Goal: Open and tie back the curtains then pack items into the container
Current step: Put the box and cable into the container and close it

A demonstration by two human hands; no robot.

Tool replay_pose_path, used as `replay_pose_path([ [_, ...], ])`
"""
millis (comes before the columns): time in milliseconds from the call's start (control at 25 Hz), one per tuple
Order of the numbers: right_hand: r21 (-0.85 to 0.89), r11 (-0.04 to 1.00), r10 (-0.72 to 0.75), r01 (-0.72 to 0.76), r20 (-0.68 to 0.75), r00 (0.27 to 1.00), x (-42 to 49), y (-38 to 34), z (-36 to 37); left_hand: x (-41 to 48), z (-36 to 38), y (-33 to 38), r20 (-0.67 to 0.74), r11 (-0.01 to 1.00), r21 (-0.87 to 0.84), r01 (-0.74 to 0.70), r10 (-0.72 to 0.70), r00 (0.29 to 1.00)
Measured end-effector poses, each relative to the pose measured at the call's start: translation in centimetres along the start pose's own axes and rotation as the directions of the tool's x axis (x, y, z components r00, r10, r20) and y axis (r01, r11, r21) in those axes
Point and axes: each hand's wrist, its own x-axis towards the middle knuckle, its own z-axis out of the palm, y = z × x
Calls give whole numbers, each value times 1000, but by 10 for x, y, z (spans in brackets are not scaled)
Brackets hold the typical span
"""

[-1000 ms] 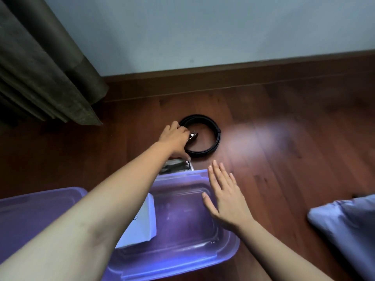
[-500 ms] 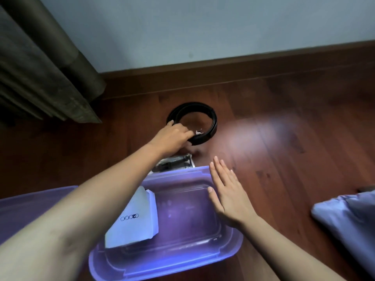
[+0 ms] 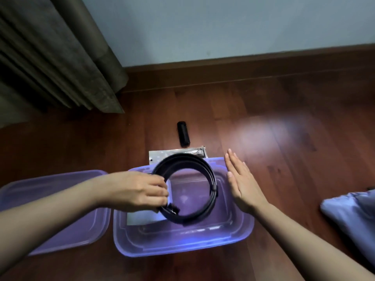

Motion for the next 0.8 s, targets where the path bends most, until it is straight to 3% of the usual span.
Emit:
replay_pose_path([
  [240,51,999,11,-11,-14,1000,0,0,-1,42,40,21,129,988,84,-133,121,984],
  [440,31,1000,-1,2,-10,1000,1,-1,-1,68,68,9,347,998,52,-24,4,938],
  [600,18,1000,-3,3,-15,1000,0,-2,0,82,74,12,486,973,65,221,-224,845],
  [720,-11,1000,-4,4,-15,1000,0,-2,0,92,77,16,530,961,207,184,-269,805],
  [800,-11,1000,-5,5,-14,1000,0,-2,1,98,67,18,577,964,185,189,-263,773],
])
